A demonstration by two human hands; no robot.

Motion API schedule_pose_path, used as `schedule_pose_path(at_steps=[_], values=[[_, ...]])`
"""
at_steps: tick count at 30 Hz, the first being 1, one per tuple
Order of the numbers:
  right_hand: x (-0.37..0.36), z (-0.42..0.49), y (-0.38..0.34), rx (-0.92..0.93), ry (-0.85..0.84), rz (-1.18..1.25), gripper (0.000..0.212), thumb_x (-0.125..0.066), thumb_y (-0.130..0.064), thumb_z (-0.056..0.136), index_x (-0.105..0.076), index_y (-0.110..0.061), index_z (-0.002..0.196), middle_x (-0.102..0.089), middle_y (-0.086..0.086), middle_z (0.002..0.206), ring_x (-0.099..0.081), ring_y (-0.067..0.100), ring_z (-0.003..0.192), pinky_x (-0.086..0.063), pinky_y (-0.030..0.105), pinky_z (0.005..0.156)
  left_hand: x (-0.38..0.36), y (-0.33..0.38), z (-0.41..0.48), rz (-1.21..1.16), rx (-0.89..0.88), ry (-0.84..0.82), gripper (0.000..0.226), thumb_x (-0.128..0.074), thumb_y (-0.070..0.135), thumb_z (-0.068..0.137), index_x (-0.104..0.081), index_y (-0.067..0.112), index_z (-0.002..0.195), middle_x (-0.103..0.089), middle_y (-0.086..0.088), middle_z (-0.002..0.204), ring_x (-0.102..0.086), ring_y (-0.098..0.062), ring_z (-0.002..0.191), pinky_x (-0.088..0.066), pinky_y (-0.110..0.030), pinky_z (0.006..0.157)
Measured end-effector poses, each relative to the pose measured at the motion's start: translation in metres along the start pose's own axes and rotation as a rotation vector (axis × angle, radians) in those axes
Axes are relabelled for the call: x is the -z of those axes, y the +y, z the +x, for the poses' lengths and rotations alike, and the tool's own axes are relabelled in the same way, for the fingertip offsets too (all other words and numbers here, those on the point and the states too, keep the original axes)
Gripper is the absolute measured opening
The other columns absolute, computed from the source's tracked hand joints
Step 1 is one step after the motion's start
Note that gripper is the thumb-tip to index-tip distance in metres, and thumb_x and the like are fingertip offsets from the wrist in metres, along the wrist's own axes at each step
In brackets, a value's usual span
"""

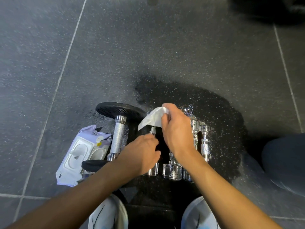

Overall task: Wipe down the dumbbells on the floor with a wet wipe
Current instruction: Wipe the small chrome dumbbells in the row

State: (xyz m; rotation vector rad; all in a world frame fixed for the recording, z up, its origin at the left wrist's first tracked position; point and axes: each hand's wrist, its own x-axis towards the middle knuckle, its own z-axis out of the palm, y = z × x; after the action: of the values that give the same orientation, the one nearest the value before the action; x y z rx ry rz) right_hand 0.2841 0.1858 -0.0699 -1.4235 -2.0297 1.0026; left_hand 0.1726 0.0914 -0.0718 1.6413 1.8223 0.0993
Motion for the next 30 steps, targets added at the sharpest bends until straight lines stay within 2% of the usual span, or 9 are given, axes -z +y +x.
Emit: schedule_pose_path(at_steps=[2, 5, 7, 11, 15, 18, 22, 25, 30], values=[[-0.012, -0.005, -0.005, 0.039, -0.071, -0.044, 0.017, -0.044, -0.001, 0.099, -0.057, -0.008, 0.09, -0.058, 0.007, 0.082, -0.05, 0.02, 0.071, -0.041, 0.037, 0.06, -0.006, -0.001, 0.001, 0.099, -0.059, -0.025, 0.032, -0.047, 0.033, 0.101, -0.063, 0.014, 0.121, -0.052, -0.001, 0.125, -0.05, -0.02, 0.118, -0.042, -0.035, 0.105], [-0.021, -0.023, -0.003, 0.113, -0.093, -0.323, 0.016, -0.049, -0.013, 0.097, -0.066, -0.013, 0.096, -0.054, 0.006, 0.1, -0.048, 0.023, 0.091, -0.035, 0.026, 0.07, -0.015, -0.005, 0.001, 0.168, -0.097, -0.023, 0.03, -0.046, 0.024, 0.099, -0.069, 0.015, 0.117, -0.055, -0.002, 0.124, -0.052, -0.021, 0.114, -0.042, -0.03, 0.103], [-0.014, -0.032, 0.0, 0.06, -0.072, -0.401, 0.019, -0.053, -0.022, 0.098, -0.068, -0.017, 0.089, -0.049, -0.002, 0.09, -0.044, 0.019, 0.081, -0.03, 0.024, 0.061, -0.02, -0.006, -0.002, 0.237, -0.092, -0.058, 0.031, -0.044, 0.02, 0.1, -0.067, 0.015, 0.118, -0.056, -0.003, 0.125, -0.049, -0.022, 0.115, -0.043, -0.034, 0.104], [-0.002, -0.037, 0.009, -0.117, -0.22, -0.25, 0.018, -0.05, -0.02, 0.103, -0.067, -0.023, 0.1, -0.063, -0.002, 0.065, -0.059, 0.016, 0.054, -0.037, 0.02, 0.045, -0.021, -0.001, -0.003, 0.263, -0.044, -0.058, 0.03, -0.045, 0.017, 0.101, -0.057, 0.01, 0.127, -0.046, -0.004, 0.137, -0.051, -0.022, 0.119, -0.045, -0.036, 0.105], [0.003, -0.034, 0.002, -0.227, -0.127, 0.028, 0.033, -0.045, -0.018, 0.104, -0.064, -0.031, 0.127, -0.07, -0.003, 0.078, -0.062, 0.009, 0.065, -0.046, 0.023, 0.059, -0.017, 0.006, -0.006, 0.222, 0.016, 0.043, 0.028, -0.046, 0.018, 0.097, -0.057, 0.009, 0.121, -0.06, -0.009, 0.117, -0.063, -0.031, 0.095, -0.054, -0.042, 0.074], [-0.007, -0.028, -0.004, -0.288, -0.267, 0.12, 0.029, -0.042, -0.027, 0.106, -0.055, -0.026, 0.132, -0.067, -0.004, 0.088, -0.056, 0.002, 0.069, -0.041, 0.015, 0.059, -0.021, -0.003, -0.003, 0.197, -0.001, 0.008, 0.032, -0.045, 0.017, 0.095, -0.061, 0.013, 0.123, -0.061, -0.006, 0.118, -0.063, -0.028, 0.097, -0.056, -0.041, 0.078], [-0.021, -0.015, -0.007, -0.234, -0.361, -0.044, 0.043, -0.036, -0.028, 0.107, -0.039, -0.01, 0.147, -0.054, 0.013, 0.139, -0.052, 0.03, 0.127, -0.043, 0.035, 0.097, -0.021, -0.007, -0.003, 0.171, -0.033, -0.02, 0.029, -0.048, 0.016, 0.096, -0.062, 0.015, 0.121, -0.06, -0.002, 0.116, -0.063, -0.022, 0.099, -0.055, -0.038, 0.084], [-0.021, 0.001, -0.01, -0.168, -0.416, -0.205, 0.043, -0.037, -0.015, 0.105, -0.038, -0.003, 0.146, -0.044, 0.02, 0.15, -0.044, 0.04, 0.137, -0.039, 0.049, 0.113, -0.02, -0.006, -0.006, 0.226, -0.037, 0.017, 0.033, -0.043, 0.019, 0.098, -0.06, 0.008, 0.125, -0.062, -0.009, 0.119, -0.06, -0.029, 0.105, -0.053, -0.042, 0.088], [-0.013, -0.016, -0.012, 0.069, -0.501, -0.58, 0.047, -0.043, -0.002, 0.099, -0.041, -0.002, 0.146, -0.049, 0.017, 0.143, -0.068, 0.028, 0.108, -0.057, 0.028, 0.083, -0.018, 0.001, -0.012, 0.15, 0.002, 0.043, 0.032, -0.041, 0.019, 0.102, -0.06, 0.013, 0.128, -0.06, -0.005, 0.126, -0.057, -0.021, 0.113, -0.047, -0.03, 0.095]])
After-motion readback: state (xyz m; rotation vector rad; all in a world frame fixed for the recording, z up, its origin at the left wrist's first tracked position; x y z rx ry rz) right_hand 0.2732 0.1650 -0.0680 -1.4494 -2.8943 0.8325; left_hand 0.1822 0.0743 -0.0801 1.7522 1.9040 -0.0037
